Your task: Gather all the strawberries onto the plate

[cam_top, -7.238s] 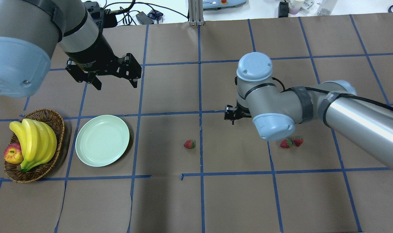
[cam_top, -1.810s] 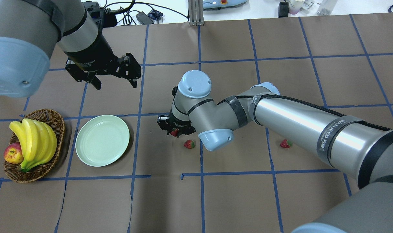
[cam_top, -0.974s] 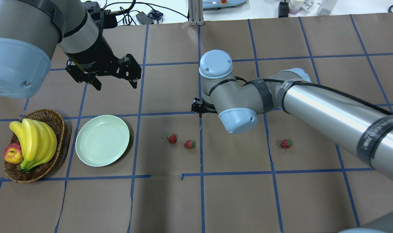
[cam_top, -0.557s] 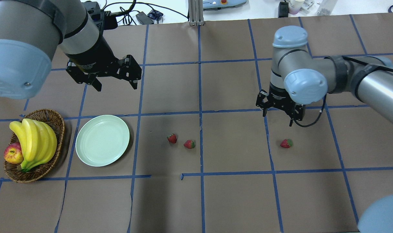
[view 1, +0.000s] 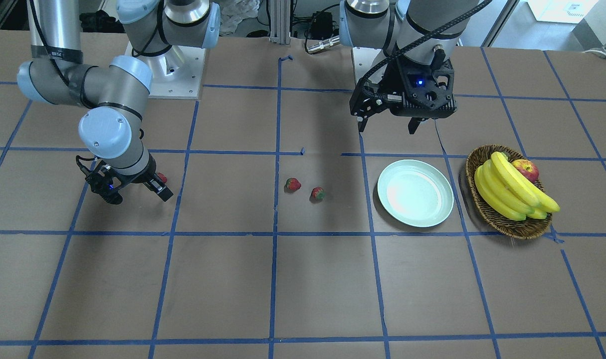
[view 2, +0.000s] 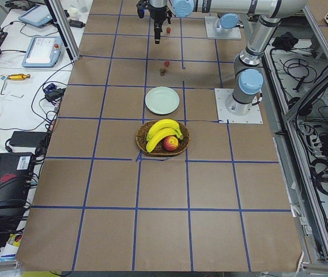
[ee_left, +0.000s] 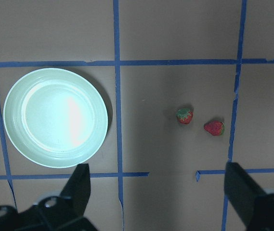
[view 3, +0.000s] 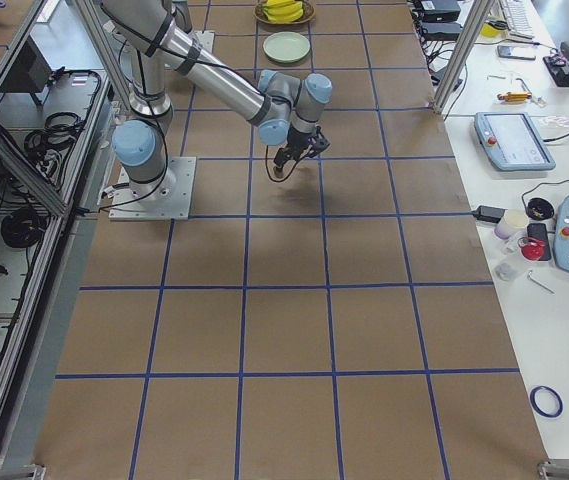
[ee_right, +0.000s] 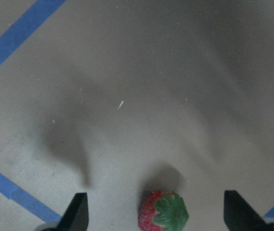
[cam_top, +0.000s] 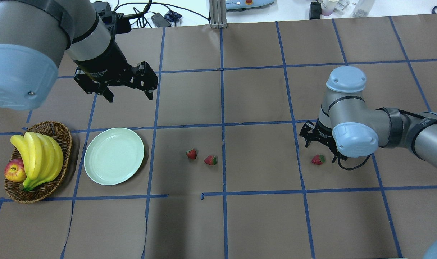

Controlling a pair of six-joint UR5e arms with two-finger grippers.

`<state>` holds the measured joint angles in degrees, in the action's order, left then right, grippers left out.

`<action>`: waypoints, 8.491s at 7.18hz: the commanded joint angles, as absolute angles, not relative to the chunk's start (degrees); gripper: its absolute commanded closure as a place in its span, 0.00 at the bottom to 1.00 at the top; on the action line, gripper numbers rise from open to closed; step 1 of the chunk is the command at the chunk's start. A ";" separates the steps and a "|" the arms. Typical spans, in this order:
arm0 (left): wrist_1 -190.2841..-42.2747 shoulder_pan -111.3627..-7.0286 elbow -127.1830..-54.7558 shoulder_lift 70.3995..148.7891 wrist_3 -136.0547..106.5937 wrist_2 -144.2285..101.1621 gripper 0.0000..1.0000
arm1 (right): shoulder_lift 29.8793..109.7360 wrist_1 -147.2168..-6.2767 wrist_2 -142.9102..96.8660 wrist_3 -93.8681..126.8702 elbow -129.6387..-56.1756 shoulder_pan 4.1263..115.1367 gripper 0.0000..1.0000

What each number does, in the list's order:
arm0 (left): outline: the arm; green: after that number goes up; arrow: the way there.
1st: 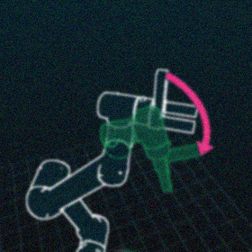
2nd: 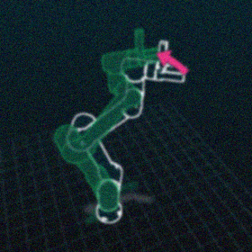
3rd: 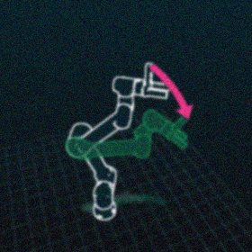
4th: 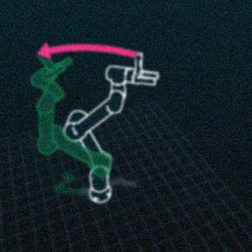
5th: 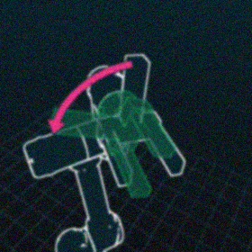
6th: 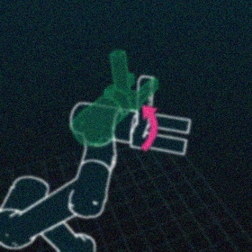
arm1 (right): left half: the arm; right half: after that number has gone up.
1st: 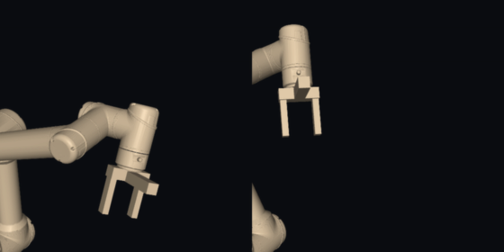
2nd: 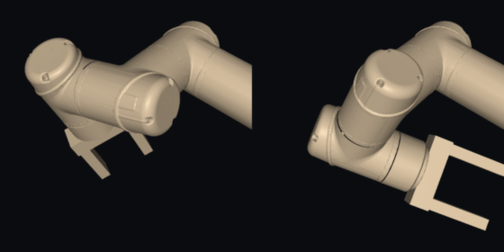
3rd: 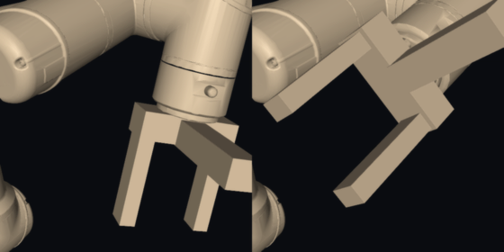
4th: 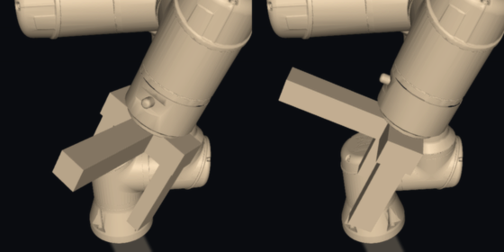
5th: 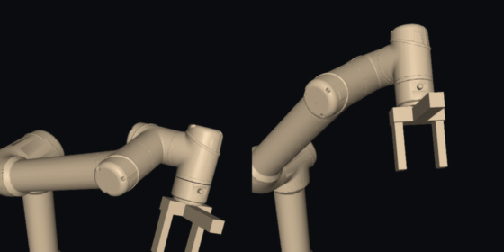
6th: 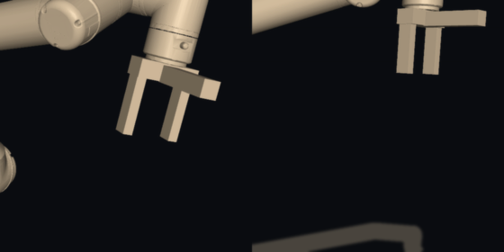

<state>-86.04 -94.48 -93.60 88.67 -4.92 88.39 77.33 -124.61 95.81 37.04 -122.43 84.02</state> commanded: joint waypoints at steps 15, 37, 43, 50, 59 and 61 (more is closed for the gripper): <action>-85.96 -94.48 -93.43 88.59 -4.40 88.33 0.00 | 79.37 -138.00 81.23 32.08 -118.47 94.34 1.00; -86.57 -94.31 -93.60 88.59 -5.01 88.33 0.00 | 88.51 -98.38 92.20 6.98 -100.89 96.97 0.00; -86.40 -94.31 -93.60 88.59 -5.10 88.24 0.00 | 89.30 -88.41 94.84 4.67 -89.39 92.90 0.00; -86.48 -94.39 -93.69 88.68 -5.19 88.24 0.00 | 94.22 -93.33 85.87 1.58 -93.52 93.16 0.00; -78.82 -95.80 -100.15 92.36 -7.55 88.16 0.00 | 92.55 -95.55 87.89 -1.05 -90.09 92.99 0.00; -63.01 -98.51 -109.82 95.52 -10.98 88.15 0.00 | 92.55 -93.00 88.07 -1.05 -89.91 92.99 0.00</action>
